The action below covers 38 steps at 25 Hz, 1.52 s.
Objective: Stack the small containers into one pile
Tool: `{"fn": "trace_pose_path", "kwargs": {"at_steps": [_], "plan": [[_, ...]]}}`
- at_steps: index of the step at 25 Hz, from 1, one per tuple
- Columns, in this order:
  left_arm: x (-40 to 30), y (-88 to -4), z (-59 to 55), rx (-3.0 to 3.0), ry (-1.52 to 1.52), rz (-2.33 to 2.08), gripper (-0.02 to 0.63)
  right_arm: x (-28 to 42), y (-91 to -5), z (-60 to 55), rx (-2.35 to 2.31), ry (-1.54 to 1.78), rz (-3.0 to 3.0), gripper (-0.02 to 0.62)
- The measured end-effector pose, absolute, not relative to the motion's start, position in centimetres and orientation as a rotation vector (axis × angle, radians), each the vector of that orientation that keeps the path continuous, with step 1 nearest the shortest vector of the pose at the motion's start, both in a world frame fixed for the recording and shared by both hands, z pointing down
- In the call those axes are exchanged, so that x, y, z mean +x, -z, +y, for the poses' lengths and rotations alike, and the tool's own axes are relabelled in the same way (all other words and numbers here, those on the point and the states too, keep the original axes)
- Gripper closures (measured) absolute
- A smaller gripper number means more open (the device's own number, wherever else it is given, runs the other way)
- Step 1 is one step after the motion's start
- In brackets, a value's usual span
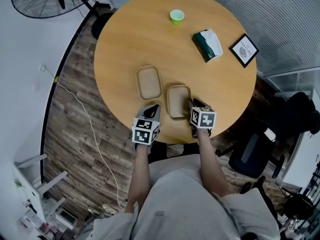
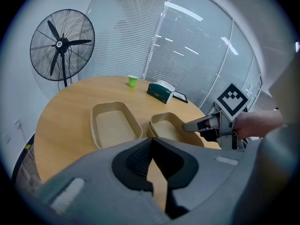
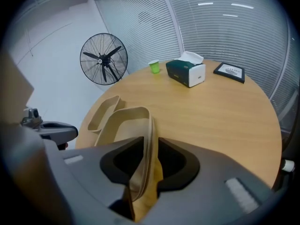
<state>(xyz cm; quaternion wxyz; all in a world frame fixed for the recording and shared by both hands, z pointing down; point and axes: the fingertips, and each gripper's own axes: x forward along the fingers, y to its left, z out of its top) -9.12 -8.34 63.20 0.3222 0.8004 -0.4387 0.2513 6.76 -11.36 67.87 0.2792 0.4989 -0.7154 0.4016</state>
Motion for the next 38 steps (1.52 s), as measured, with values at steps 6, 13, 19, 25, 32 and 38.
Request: {"fn": "trace_pose_path", "kwargs": {"at_steps": [6, 13, 19, 25, 32, 38], "plan": [[-8.0, -63.5, -8.5, 2.101, -0.684, -1.129, 0.603, 6.6, -69.0, -11.2, 1.319, -1.113, -1.906, 0.499], [-8.6, -63.8, -8.7, 2.087, -0.687, -1.144, 0.603, 6.6, -70.1, -11.2, 1.33, -1.124, -1.867, 0.509], [-9.4, -64.0, -8.7, 2.08, -0.682, -1.146, 0.603, 6.2, -70.5, -11.2, 1.339, -1.126, -1.839, 0.548], [-10.2, -64.0, -8.6, 2.075, -0.671, -1.153, 0.603, 6.4, -70.3, -11.1, 1.371, -1.157, -1.817, 0.574], [-10.2, -63.7, -9.0, 2.095, -0.662, -1.138, 0.603, 6.8, -69.2, -11.5, 1.406, -1.162, -1.806, 0.575], [-10.3, -63.2, -9.8, 2.11, -0.64, -1.148, 0.603, 7.0, -67.8, -12.7, 1.438, -1.194, -1.835, 0.575]]}}
